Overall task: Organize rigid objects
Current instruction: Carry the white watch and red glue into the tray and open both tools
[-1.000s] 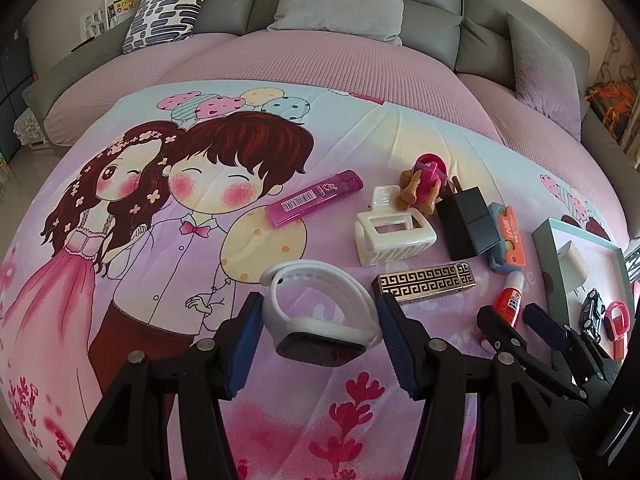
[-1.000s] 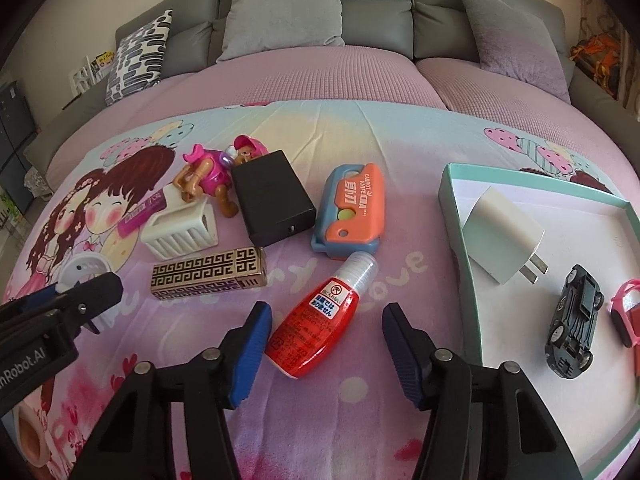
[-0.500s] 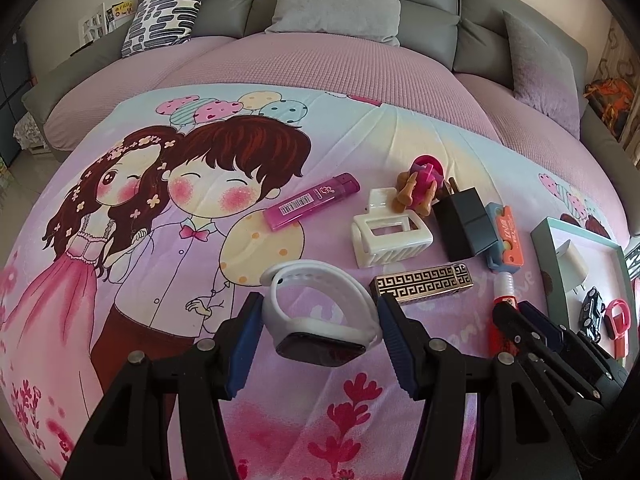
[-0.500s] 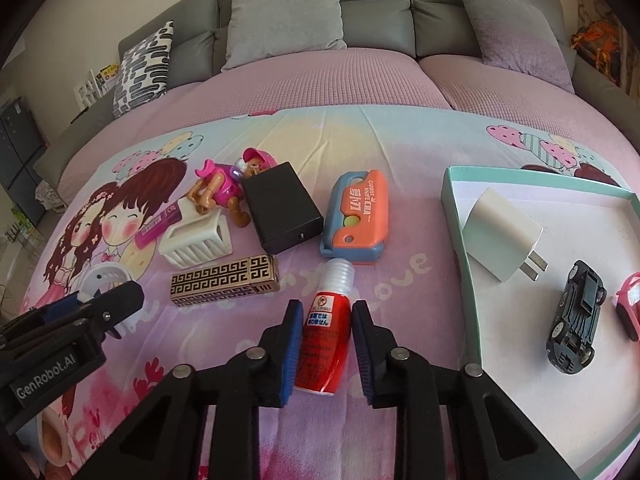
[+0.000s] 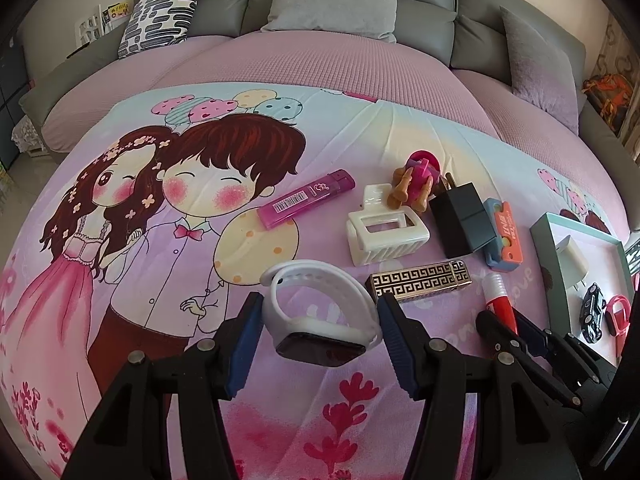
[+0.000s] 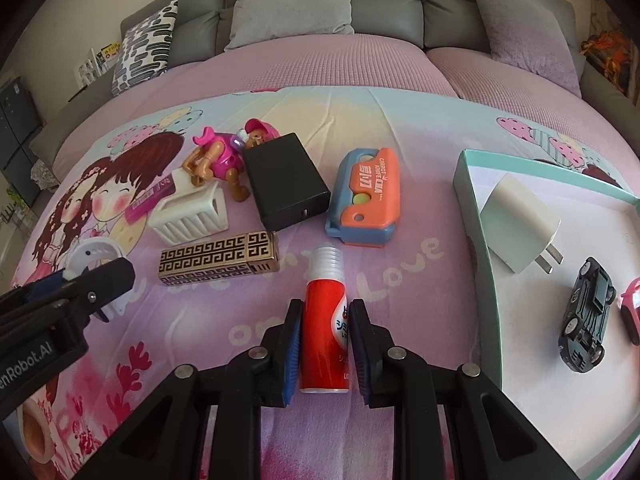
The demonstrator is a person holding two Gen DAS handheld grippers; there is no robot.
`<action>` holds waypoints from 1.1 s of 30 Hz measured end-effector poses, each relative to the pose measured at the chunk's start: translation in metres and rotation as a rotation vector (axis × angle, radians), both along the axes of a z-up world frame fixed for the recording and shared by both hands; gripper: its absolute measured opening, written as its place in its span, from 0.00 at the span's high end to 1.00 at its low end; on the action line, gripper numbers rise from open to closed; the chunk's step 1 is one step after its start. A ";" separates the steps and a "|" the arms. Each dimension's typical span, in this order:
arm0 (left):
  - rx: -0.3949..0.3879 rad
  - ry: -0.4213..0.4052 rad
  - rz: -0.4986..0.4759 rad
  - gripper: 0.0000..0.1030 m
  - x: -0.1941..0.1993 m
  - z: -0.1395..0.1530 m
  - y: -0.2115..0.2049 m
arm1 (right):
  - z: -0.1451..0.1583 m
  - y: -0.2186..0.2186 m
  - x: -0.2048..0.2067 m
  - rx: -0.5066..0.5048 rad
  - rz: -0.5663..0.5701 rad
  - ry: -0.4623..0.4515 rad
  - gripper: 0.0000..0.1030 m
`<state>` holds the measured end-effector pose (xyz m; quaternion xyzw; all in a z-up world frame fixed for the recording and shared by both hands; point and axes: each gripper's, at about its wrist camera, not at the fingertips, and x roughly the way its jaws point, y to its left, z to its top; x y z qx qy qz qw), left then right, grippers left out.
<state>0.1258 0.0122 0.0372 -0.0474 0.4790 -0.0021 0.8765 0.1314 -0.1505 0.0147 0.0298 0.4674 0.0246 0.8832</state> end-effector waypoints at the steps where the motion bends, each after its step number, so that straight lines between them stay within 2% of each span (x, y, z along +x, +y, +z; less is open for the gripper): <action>1: 0.000 0.001 0.000 0.42 0.000 0.000 0.000 | -0.001 0.000 0.000 0.003 -0.001 0.002 0.75; 3: 0.001 0.003 -0.001 0.42 0.000 -0.001 0.000 | -0.001 -0.002 0.000 0.006 -0.004 0.001 0.78; 9: 0.001 -0.012 0.000 0.42 -0.001 0.003 0.000 | 0.006 -0.006 -0.001 0.043 -0.018 -0.005 0.78; 16: -0.027 -0.085 -0.010 0.42 -0.007 0.024 -0.003 | 0.038 -0.025 -0.011 0.093 -0.064 -0.091 0.78; 20: -0.028 -0.115 -0.033 0.42 -0.009 0.034 -0.014 | 0.051 -0.041 -0.016 0.082 -0.107 -0.125 0.78; 26: -0.044 -0.156 -0.123 0.42 -0.012 0.049 -0.048 | 0.062 -0.087 -0.025 0.079 -0.214 -0.131 0.78; 33: -0.047 -0.179 -0.289 0.42 -0.020 0.062 -0.113 | 0.067 -0.146 -0.044 0.073 -0.332 -0.099 0.78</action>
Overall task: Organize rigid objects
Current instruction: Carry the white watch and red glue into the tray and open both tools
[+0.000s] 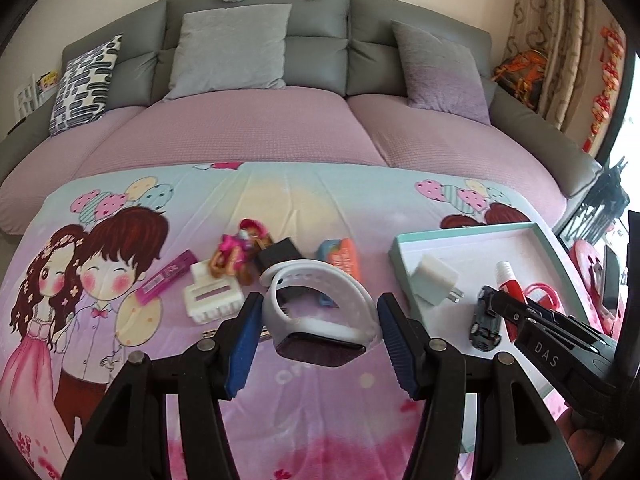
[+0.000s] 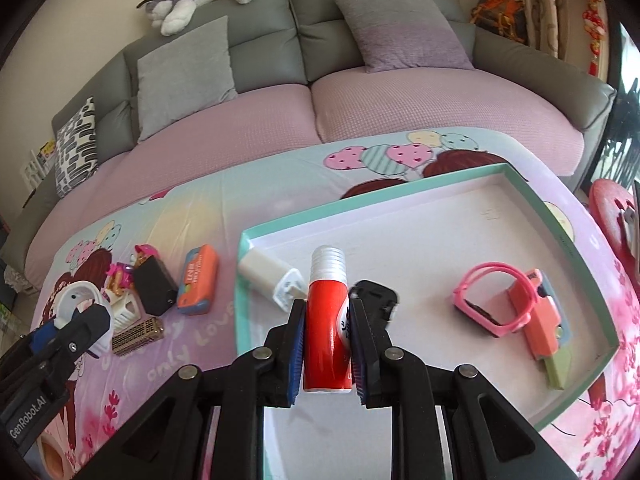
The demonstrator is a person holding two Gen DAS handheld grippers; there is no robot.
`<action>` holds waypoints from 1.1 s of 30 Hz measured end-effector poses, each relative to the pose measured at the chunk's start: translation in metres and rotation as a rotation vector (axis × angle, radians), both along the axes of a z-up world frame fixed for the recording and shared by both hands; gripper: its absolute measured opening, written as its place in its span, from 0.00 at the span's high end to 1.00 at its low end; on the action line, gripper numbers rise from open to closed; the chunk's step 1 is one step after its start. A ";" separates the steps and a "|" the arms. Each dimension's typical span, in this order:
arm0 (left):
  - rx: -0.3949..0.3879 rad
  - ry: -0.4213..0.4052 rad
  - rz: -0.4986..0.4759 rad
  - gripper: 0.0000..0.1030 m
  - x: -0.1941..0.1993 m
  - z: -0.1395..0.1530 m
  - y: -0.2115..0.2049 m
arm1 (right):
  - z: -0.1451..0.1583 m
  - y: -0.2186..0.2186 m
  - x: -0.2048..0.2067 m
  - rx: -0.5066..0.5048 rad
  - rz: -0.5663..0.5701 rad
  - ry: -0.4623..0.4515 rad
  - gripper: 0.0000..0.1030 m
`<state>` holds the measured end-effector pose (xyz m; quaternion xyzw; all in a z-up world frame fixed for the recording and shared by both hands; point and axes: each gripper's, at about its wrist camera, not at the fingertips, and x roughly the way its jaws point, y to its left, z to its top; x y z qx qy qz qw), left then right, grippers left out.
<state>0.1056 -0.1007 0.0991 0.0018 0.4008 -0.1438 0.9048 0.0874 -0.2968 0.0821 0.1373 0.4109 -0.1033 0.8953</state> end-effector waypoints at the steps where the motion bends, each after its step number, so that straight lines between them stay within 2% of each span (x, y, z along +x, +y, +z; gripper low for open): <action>1: 0.001 -0.003 -0.026 0.42 -0.002 0.001 -0.010 | 0.001 -0.008 -0.004 0.009 -0.017 0.002 0.78; 7: 0.008 0.008 -0.186 0.42 -0.014 0.001 -0.071 | 0.007 -0.048 -0.023 -0.018 -0.109 0.022 0.78; 12: 0.028 0.047 -0.281 0.42 -0.022 -0.011 -0.107 | 0.002 -0.075 -0.032 0.015 -0.165 0.050 0.78; 19: 0.068 0.091 -0.330 0.42 -0.028 -0.027 -0.129 | -0.006 -0.080 -0.033 0.028 -0.153 0.083 0.78; 33: 0.123 0.129 -0.346 0.41 -0.030 -0.043 -0.141 | -0.026 -0.073 -0.026 0.049 -0.102 0.148 0.78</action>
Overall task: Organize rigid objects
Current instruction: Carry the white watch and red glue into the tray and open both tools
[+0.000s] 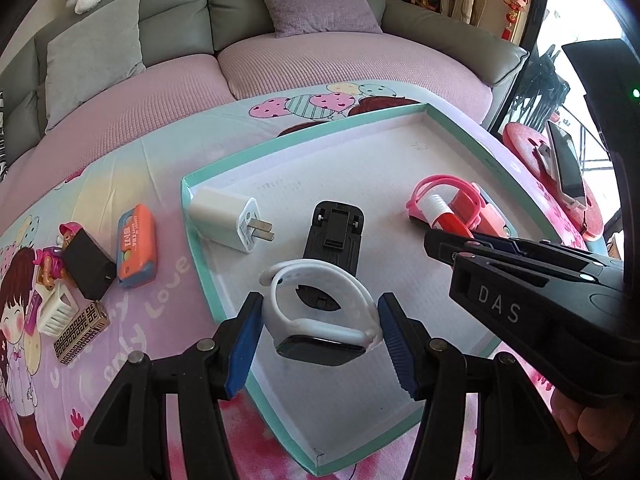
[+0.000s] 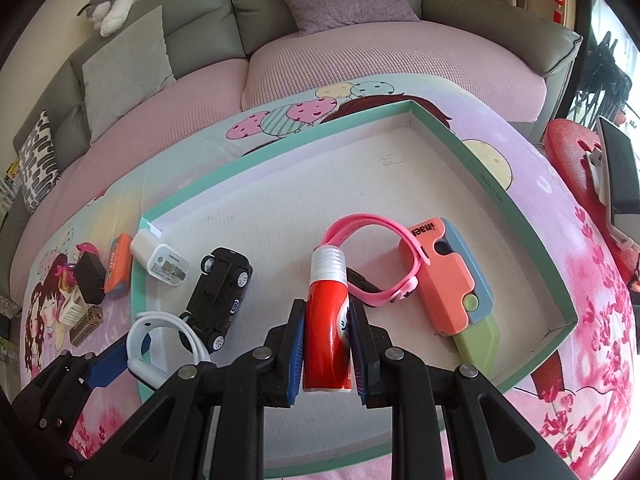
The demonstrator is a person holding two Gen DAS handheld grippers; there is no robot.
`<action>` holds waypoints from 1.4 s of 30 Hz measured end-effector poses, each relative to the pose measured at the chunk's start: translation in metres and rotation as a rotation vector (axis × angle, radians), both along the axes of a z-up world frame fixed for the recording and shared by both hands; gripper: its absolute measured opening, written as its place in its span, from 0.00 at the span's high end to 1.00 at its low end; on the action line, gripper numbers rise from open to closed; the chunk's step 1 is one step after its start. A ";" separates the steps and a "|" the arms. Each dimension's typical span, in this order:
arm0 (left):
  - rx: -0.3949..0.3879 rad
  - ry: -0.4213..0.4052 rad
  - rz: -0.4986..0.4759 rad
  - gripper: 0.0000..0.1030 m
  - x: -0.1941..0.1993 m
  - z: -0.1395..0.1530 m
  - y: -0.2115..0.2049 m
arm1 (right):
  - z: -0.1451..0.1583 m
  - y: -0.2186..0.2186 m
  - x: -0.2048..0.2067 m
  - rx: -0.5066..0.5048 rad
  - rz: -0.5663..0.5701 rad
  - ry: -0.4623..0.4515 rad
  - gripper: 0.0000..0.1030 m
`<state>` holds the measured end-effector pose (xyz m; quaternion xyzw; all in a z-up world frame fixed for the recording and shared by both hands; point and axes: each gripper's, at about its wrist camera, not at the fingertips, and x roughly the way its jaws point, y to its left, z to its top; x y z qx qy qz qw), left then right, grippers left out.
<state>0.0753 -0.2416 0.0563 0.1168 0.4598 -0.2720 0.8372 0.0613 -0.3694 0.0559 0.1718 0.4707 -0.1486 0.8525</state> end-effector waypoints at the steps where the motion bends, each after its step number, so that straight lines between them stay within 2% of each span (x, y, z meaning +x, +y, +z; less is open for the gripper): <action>1: 0.000 0.000 0.003 0.41 0.000 0.000 0.000 | -0.001 0.000 0.001 -0.001 -0.003 0.004 0.78; 6: 0.009 0.009 0.021 0.41 0.003 -0.001 0.003 | -0.003 -0.003 0.002 0.005 -0.005 0.015 0.77; 12: 0.003 0.004 0.040 0.41 0.006 0.003 0.011 | 0.007 -0.003 -0.002 0.002 -0.005 -0.022 0.77; 15: 0.002 -0.006 0.056 0.41 0.007 0.008 0.016 | 0.011 -0.004 -0.003 -0.002 -0.021 -0.042 0.65; 16: -0.004 -0.009 0.062 0.40 0.007 0.010 0.019 | 0.012 -0.005 -0.004 -0.007 -0.030 -0.044 0.53; 17: -0.011 -0.013 0.069 0.40 0.008 0.012 0.022 | 0.012 -0.007 -0.004 -0.013 -0.041 -0.043 0.48; 19: -0.019 -0.024 0.089 0.35 0.009 0.016 0.028 | 0.012 -0.010 -0.005 -0.018 -0.057 -0.044 0.48; 22: -0.030 -0.030 0.141 0.35 0.015 0.019 0.041 | 0.012 -0.012 -0.005 -0.007 -0.066 -0.047 0.48; 25: -0.054 -0.025 0.211 0.33 0.024 0.019 0.059 | 0.011 -0.010 -0.004 -0.020 -0.058 -0.040 0.44; 26: -0.065 -0.022 0.237 0.29 0.028 0.019 0.066 | 0.011 -0.010 -0.003 -0.024 -0.054 -0.039 0.41; 27: -0.074 -0.019 0.265 0.18 0.031 0.018 0.073 | 0.011 -0.009 -0.003 -0.026 -0.050 -0.039 0.40; 28: -0.081 -0.018 0.296 0.13 0.034 0.018 0.081 | 0.010 -0.008 -0.002 -0.027 -0.045 -0.041 0.37; 36: -0.083 -0.029 0.514 0.12 0.050 0.013 0.139 | 0.006 -0.002 0.004 -0.032 -0.023 -0.032 0.18; 40: -0.084 -0.032 0.575 0.12 0.055 0.010 0.157 | 0.007 0.001 0.006 -0.050 -0.024 -0.038 0.00; 42: -0.086 -0.047 0.600 0.12 0.055 0.011 0.164 | 0.008 0.003 0.006 -0.056 -0.023 -0.049 0.00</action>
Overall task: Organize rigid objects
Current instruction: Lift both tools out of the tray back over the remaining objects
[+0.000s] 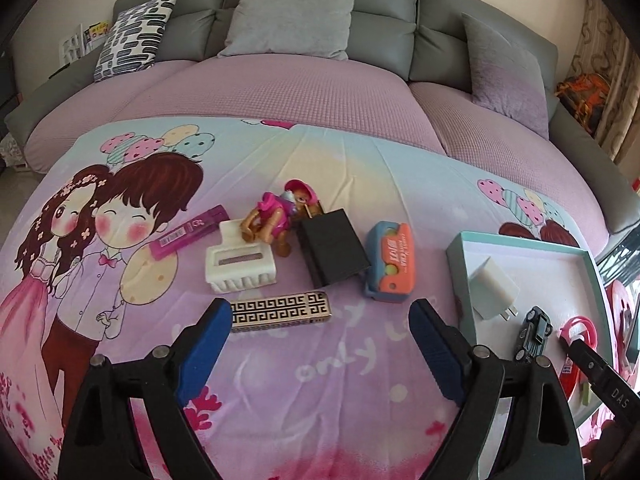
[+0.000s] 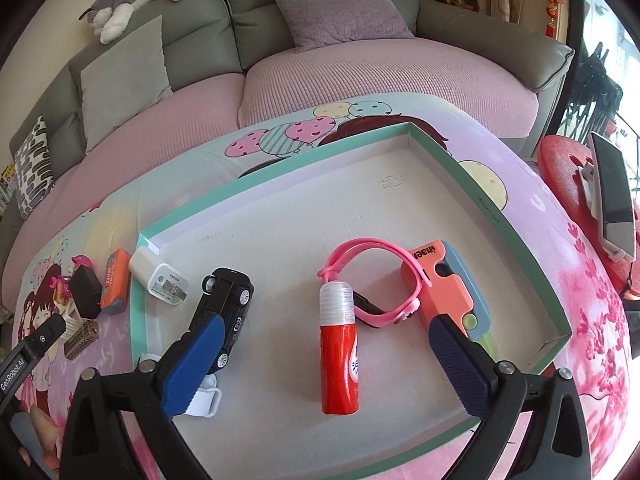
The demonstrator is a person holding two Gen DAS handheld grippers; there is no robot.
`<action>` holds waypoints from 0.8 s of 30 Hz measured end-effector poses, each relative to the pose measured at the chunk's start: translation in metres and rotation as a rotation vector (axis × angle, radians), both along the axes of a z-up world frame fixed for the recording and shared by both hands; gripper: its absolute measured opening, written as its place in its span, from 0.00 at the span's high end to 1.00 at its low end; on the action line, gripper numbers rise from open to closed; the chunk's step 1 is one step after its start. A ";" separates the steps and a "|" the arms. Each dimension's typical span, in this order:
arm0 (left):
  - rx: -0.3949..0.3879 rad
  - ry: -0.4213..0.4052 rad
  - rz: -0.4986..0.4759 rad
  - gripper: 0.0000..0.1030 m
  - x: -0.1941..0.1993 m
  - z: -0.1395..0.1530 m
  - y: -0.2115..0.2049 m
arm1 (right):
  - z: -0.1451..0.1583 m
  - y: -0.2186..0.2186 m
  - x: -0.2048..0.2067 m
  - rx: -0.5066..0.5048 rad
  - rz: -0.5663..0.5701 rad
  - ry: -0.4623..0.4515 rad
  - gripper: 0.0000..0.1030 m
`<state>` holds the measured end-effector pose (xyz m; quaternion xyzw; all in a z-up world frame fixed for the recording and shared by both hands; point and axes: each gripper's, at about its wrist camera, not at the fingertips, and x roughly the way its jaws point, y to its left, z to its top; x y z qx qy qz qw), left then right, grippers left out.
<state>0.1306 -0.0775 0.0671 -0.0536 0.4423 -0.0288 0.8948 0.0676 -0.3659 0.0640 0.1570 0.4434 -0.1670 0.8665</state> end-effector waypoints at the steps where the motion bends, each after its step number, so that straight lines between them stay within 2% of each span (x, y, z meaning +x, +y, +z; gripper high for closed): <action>1: 0.000 -0.008 0.015 0.12 0.000 0.001 0.003 | 0.001 0.001 0.000 0.001 0.001 -0.005 0.00; 3: -0.005 -0.025 0.045 0.12 0.001 0.002 0.010 | 0.002 0.005 0.001 0.001 0.008 -0.015 0.00; 5: -0.011 -0.036 0.070 0.01 0.002 0.002 0.015 | 0.005 0.010 0.003 -0.005 0.012 -0.029 0.00; 6: -0.016 -0.041 0.080 0.00 0.003 0.002 0.018 | 0.007 0.014 0.004 -0.004 0.016 -0.041 0.00; 14: -0.053 -0.074 0.183 0.00 0.010 -0.001 0.058 | 0.017 0.054 0.016 0.029 0.102 -0.150 0.00; 20: -0.078 -0.104 0.270 0.00 0.008 -0.006 0.100 | 0.017 0.091 0.028 -0.034 0.182 -0.162 0.00; 24: -0.080 -0.088 0.315 0.00 0.008 -0.014 0.124 | 0.020 0.119 0.035 -0.045 0.254 -0.178 0.00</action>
